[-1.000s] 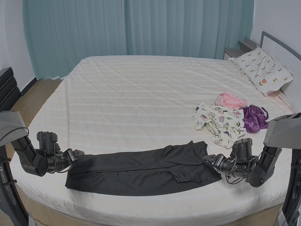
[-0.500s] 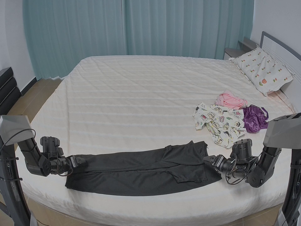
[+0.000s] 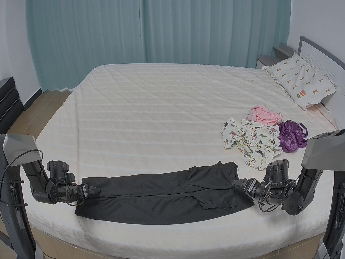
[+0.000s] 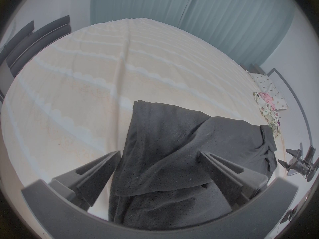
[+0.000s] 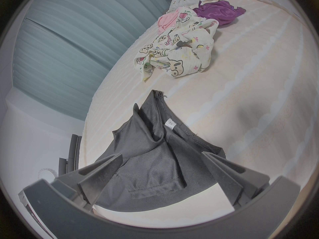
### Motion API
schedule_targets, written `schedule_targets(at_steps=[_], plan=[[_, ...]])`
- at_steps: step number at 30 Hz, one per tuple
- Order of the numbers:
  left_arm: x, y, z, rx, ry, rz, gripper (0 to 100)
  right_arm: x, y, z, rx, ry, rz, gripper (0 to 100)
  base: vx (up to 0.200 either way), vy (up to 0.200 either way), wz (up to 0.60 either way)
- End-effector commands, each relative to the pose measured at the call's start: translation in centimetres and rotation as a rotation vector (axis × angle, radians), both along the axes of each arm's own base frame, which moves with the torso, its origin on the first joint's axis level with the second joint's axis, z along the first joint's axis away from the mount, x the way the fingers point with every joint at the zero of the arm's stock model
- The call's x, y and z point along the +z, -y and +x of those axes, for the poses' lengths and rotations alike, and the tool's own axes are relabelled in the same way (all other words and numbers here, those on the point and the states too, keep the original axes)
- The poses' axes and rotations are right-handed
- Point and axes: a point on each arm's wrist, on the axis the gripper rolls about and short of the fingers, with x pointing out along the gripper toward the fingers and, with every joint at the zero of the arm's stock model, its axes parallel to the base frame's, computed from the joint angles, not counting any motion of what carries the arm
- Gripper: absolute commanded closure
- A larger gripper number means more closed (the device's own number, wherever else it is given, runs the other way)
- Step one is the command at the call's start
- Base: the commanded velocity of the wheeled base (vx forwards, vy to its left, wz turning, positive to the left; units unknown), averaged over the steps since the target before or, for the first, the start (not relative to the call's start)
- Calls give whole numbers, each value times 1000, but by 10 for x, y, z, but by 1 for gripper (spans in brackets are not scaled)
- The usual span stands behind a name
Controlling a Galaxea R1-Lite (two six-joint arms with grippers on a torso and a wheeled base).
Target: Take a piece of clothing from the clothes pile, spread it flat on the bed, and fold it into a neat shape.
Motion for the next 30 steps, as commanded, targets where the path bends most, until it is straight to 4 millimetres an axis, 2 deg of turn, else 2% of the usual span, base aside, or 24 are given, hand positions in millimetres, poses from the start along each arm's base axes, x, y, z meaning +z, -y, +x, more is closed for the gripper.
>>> schedule_targets(at_steps=[1, 4, 5, 12, 17, 23, 25, 30], plan=[[-3, -1, -2, -28, -6, -32, 0, 0, 0, 0, 1, -1, 0, 0, 0, 0, 0], [-4, -1, -2, -40, -6, -44, 0, -1, 0, 0, 1, -1, 0, 0, 0, 0, 0], [-4, -1, -3, -44, -7, -51, 100, -1, 0, 0, 1, 2, 1, 0, 0, 0, 0], [-3, -5, -4, -38, -5, -58, 100, -1, 1, 0, -1, 1, 4, 0, 0, 0, 0], [1, -17, -6, -1, 10, -57, 100, -1, 2, 1, -3, 0, 5, 0, 0, 0, 0], [11, -26, -6, 27, 41, -53, 100, -1, 2, 1, -3, 0, 5, 0, 0, 0, 0], [22, -34, -8, 45, 68, -54, 100, -1, 2, 1, -4, 1, 5, 0, 0, 0, 0], [34, -47, -12, 61, 105, -75, 100, -1, 2, 1, -6, 1, 5, 0, 0, 0, 0]])
